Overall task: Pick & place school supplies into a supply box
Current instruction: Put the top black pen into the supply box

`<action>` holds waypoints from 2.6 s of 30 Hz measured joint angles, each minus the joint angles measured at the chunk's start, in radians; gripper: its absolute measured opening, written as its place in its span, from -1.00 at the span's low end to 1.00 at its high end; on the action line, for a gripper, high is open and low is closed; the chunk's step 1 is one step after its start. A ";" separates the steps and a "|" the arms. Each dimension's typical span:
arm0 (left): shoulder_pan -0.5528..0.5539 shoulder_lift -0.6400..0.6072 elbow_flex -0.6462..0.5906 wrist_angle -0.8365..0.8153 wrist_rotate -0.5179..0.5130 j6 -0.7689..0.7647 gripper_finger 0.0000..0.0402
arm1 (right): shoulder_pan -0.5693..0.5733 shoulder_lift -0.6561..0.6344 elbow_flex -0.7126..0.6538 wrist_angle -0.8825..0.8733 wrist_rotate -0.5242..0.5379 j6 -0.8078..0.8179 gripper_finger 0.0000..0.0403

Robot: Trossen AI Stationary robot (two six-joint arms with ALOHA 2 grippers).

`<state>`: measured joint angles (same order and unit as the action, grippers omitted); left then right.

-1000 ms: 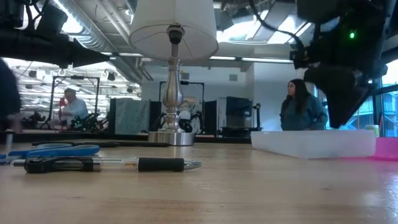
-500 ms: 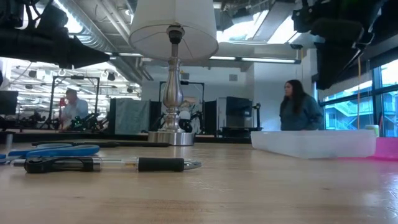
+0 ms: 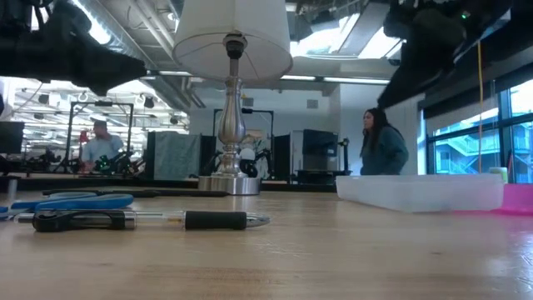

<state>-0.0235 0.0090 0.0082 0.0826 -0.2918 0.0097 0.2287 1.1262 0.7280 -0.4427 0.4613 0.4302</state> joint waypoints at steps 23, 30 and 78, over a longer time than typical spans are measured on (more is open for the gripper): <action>0.000 0.000 0.000 -0.020 0.068 -0.068 0.03 | -0.013 -0.041 -0.001 0.043 0.123 -0.122 -0.23; 0.000 0.000 0.000 -0.034 0.054 -0.128 0.13 | -0.013 -0.041 -0.001 0.043 0.131 -0.117 -0.23; 0.343 1.184 0.305 -0.071 0.240 -0.062 0.07 | -0.057 -0.041 -0.001 0.106 0.166 -0.155 -0.23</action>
<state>0.3198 1.1926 0.3130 0.0111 -0.0517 -0.0518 0.1719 1.0855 0.7265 -0.3363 0.6273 0.2756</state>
